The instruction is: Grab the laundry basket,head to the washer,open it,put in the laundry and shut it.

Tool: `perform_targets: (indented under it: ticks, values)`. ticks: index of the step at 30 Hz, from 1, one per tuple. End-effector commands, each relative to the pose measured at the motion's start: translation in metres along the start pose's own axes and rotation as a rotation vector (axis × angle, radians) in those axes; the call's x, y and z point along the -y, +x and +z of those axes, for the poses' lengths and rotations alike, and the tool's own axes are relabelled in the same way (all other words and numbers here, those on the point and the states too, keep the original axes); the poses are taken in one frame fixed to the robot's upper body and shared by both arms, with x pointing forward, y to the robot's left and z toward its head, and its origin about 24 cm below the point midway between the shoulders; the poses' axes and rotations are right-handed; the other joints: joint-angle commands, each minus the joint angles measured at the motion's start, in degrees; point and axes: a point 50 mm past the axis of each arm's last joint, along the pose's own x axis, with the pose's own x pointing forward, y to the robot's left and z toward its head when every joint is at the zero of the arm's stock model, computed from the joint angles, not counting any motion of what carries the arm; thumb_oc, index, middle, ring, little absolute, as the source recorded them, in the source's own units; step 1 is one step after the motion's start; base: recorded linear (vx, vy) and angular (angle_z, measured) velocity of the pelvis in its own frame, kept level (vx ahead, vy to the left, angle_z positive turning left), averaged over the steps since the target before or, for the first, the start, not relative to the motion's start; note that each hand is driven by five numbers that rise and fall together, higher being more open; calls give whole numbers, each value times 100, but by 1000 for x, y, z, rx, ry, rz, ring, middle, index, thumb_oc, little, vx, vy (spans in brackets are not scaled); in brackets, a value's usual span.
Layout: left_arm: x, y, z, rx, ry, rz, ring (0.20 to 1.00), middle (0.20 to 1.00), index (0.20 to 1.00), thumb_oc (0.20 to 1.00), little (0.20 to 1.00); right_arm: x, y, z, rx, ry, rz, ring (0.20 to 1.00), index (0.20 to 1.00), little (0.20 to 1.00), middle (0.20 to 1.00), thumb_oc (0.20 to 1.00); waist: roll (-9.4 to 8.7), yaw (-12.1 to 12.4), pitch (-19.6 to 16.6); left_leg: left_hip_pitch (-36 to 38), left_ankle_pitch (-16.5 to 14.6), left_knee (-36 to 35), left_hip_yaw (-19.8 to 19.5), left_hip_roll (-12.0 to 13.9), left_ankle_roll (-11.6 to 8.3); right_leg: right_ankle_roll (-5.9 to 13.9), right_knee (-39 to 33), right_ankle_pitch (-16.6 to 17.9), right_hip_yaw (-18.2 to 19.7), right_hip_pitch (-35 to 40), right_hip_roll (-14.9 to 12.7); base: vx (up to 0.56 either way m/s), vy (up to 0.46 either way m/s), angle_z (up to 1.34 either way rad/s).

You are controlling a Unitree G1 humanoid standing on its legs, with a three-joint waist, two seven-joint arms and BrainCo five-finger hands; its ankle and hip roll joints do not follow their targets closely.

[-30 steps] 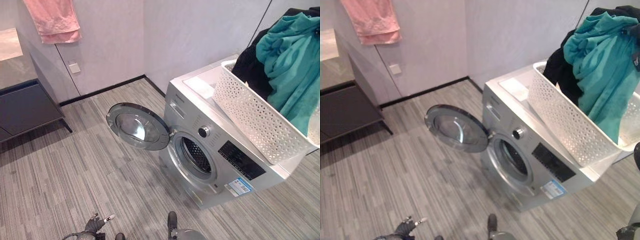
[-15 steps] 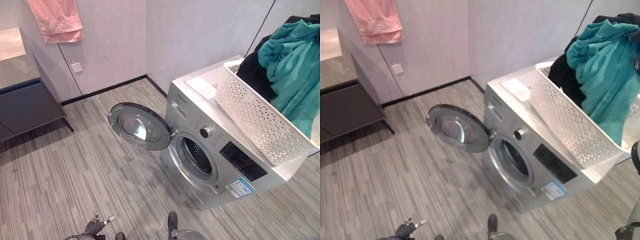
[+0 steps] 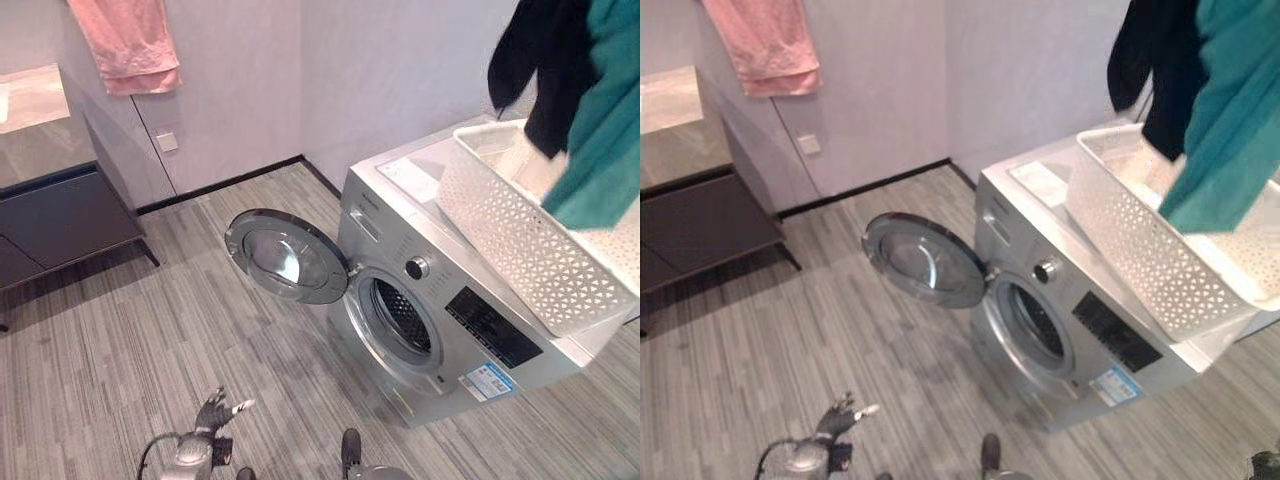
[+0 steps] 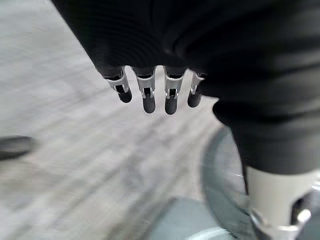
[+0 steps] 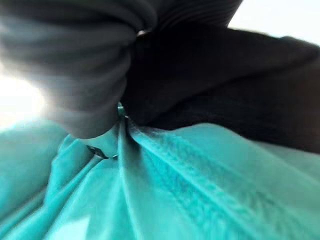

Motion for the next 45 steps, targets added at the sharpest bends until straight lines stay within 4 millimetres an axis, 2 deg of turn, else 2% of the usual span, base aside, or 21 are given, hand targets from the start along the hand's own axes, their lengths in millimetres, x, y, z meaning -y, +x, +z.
perform_targets:
  ticks: [1,7,10,11,14,17,18,19,21,22,24,25,26,27,28,33,34,37,38,42,45]
  values:
    - [-39,8,43,149,127,79,1000,1000,1000,1000,1000,76,7,47,157,122,-345,200,200,200,200,200,-516,-114,-137,411,-620,346,-237,99,220,697,790,-959,444,-31,-641,3,60,-2]
    - [-50,8,48,165,100,135,1000,1000,1000,1000,1000,118,2,67,206,26,-524,200,200,200,200,200,-553,-261,-210,579,-893,390,-91,-35,316,802,871,-892,648,-98,-681,4,89,-18]
    - [-56,3,27,91,78,170,1000,1000,1000,1000,1000,152,-6,67,206,-49,-644,200,200,200,200,200,-581,-460,-286,738,-1017,340,70,-126,377,885,906,-821,827,-171,-698,15,92,-34]
    - [-54,4,27,93,77,166,1000,1000,1000,1000,1000,153,-6,68,208,-51,-646,200,200,200,200,200,-569,-429,-273,752,-1019,334,89,-132,381,890,911,-822,846,-175,-697,4,60,-38]
    - [-51,-2,1,5,26,179,1000,1000,1000,1000,1000,170,-16,61,244,-93,-696,200,200,200,200,200,-529,-593,-279,867,-1105,294,250,-203,435,953,938,-771,985,-235,-714,-3,87,-30]
    - [-49,-5,-9,-23,11,182,1000,1000,1000,1000,1000,167,-23,62,309,-182,-685,200,200,200,200,200,-516,-673,-272,928,-1161,311,354,-238,469,981,954,-726,1086,-275,-713,-7,67,-43]
    - [-44,-8,-21,-63,-17,185,1000,1000,1000,1000,1000,167,-35,54,365,-407,-680,200,200,200,200,200,-408,-734,-220,989,-1238,347,408,-243,500,1001,971,-740,1123,-267,-713,-13,61,-32]
    - [-39,-8,-27,-94,-36,185,1000,1000,1000,1000,1000,168,-41,51,382,-450,-676,200,200,200,200,200,-349,-729,-206,987,-1217,341,438,-275,510,999,952,-700,1171,-297,-721,-18,73,-14]
    - [-12,-7,-37,-145,-81,149,1000,1000,1000,1000,1000,163,-51,50,443,-496,-638,200,200,200,200,200,34,-682,-112,1064,-1310,356,521,-293,555,1040,966,-710,1266,-303,-691,-4,29,-22]
    - [-12,-7,-37,-145,-83,151,1000,1000,1000,1000,1000,162,-51,50,444,-494,-637,200,200,200,200,200,31,-676,-114,1057,-1287,354,540,-296,547,1031,954,-677,1286,-316,-685,3,25,-39]
    - [20,-10,-44,-178,-137,100,1000,1000,1000,1000,1000,148,-57,53,520,-532,-586,200,200,200,200,200,531,-707,-67,1126,-1359,371,643,-329,593,1058,955,-648,1417,-359,-649,14,46,-61]
    - [55,-16,-49,-203,-223,46,1000,1000,1000,1000,1000,107,-58,51,594,-517,-478,200,200,200,200,200,1155,-978,-27,1249,-1473,345,745,-362,660,1093,968,-662,1548,-379,-583,42,68,-65]
    - [62,-17,-48,-203,-260,43,1000,1000,1000,1000,1000,84,-58,43,604,-471,-413,200,200,200,200,200,1349,-1165,-2,1272,-1490,349,780,-388,682,1100,969,-657,1602,-397,-576,50,63,-48]
    - [49,-18,-53,-212,-266,87,1000,1000,1000,1000,1000,70,-61,32,587,-432,-397,200,200,200,200,200,1222,-1345,-21,1284,-1505,344,805,-363,678,1099,966,-650,1611,-399,-545,-32,-8,-28]
    - [-51,-15,-36,-110,-67,258,1000,1000,1000,1000,1000,60,-166,-94,273,-324,-339,200,200,200,200,200,-277,-1185,-83,1266,-1450,358,812,-402,691,1089,956,-571,1651,-436,-559,-24,0,-19]
    - [-58,-11,8,102,55,243,1000,1000,1000,1000,1000,34,-225,-122,156,-328,-148,200,200,200,200,200,-199,-1179,2,1334,-1480,381,902,-426,726,1105,991,-569,1742,-472,-510,-22,0,-24]
    - [-60,-12,27,188,163,246,1000,1000,1000,1000,1000,17,-253,-131,86,-276,-54,200,200,200,200,200,-112,-1246,46,1354,-1516,401,904,-417,751,1108,1035,-614,1738,-476,-503,-26,-10,-109]
    - [-62,-16,55,310,291,236,1000,1000,1000,1000,1000,-16,-294,-135,-19,-143,157,200,200,200,200,200,-64,-1362,122,1364,-1518,436,919,-414,758,1093,1127,-628,1758,-509,-486,-15,1,56]
    - [-63,-16,55,308,293,238,1000,1000,1000,1000,1000,-17,-295,-135,-21,-141,159,200,200,200,200,200,-77,-1370,115,1365,-1518,436,919,-414,757,1092,1131,-632,1759,-509,-486,-37,-2,-12]
    - [-52,-17,94,454,361,154,1000,1000,1000,1000,1000,-73,-344,-139,-189,139,517,200,200,200,200,200,-15,-1448,328,1316,-1461,475,945,-458,740,1079,1184,-560,1777,-591,-500,-66,2,-54]
    - [-45,-19,99,478,391,107,1000,1000,1000,1000,1000,-79,-350,-140,-213,158,564,200,200,200,200,200,9,-1422,364,1282,-1482,511,945,-473,755,1090,1156,-517,1783,-611,-515,-30,8,-25]
